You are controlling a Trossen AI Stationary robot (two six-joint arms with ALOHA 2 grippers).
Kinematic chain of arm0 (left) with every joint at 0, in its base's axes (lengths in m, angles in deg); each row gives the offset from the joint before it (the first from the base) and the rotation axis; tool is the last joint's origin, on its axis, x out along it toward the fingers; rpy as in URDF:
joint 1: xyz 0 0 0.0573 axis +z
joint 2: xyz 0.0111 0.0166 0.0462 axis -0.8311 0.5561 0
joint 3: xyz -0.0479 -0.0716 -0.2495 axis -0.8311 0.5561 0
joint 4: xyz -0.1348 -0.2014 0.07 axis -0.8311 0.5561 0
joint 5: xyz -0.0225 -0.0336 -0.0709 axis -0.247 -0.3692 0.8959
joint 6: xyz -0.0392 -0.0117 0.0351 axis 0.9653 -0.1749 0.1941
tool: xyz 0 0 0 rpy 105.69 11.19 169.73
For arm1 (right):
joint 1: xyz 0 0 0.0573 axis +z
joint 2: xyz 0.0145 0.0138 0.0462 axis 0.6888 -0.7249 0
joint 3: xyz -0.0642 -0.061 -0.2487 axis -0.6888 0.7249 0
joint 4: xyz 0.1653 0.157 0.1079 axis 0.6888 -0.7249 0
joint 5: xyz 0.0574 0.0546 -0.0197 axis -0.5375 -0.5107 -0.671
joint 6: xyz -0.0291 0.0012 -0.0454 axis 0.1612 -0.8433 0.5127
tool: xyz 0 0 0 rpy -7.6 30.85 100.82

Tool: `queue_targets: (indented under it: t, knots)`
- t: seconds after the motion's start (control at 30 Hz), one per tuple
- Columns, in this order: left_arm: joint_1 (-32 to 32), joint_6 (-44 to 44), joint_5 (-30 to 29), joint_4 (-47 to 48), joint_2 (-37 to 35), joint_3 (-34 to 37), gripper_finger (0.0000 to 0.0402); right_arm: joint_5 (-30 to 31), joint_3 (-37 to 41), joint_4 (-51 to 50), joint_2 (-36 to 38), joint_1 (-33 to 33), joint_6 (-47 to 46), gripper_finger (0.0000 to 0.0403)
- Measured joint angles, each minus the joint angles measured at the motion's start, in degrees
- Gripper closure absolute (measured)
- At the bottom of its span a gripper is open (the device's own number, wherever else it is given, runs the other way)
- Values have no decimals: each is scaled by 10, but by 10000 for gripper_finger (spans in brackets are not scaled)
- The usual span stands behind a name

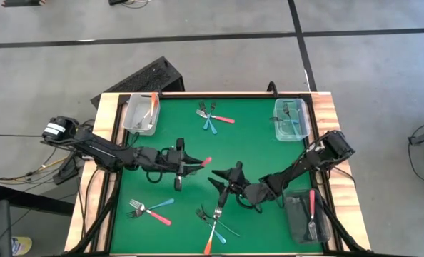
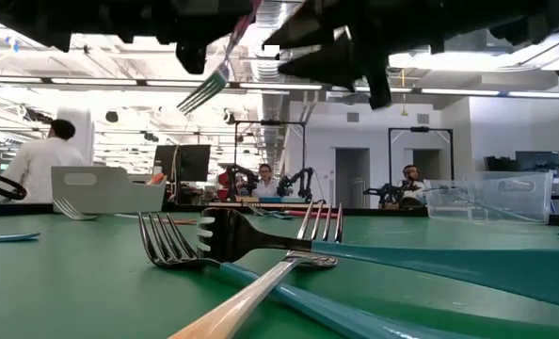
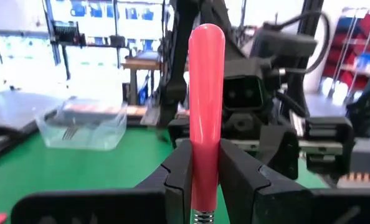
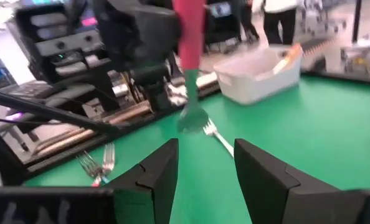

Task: Sort silverware by color (type)
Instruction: Put the pink fork into the black bin

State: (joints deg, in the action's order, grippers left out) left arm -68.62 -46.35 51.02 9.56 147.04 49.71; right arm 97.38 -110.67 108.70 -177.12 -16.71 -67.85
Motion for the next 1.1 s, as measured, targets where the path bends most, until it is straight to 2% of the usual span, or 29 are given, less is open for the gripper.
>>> queue_targets:
  t: [0.13,0.33,0.53,0.67,0.8,0.97,1.1]
  knots:
    - [0,0,9,-46,5,0,355,-4,-14,26,0,-3,65,223]
    - [0,2,68,-200,81,-3,354,-2,-46,26,0,-7,138,223]
    - [0,14,114,-240,153,-34,354,1,-68,21,0,-6,170,223]
    - [0,15,135,-241,173,-51,354,6,-70,13,0,2,169,227]
    - [0,15,141,-236,173,-56,354,38,-71,9,0,17,167,263]
    - [1,10,139,-229,172,-56,351,79,-71,2,0,37,176,343]
    - [3,13,121,-220,171,-57,339,95,-71,-28,12,46,182,343]
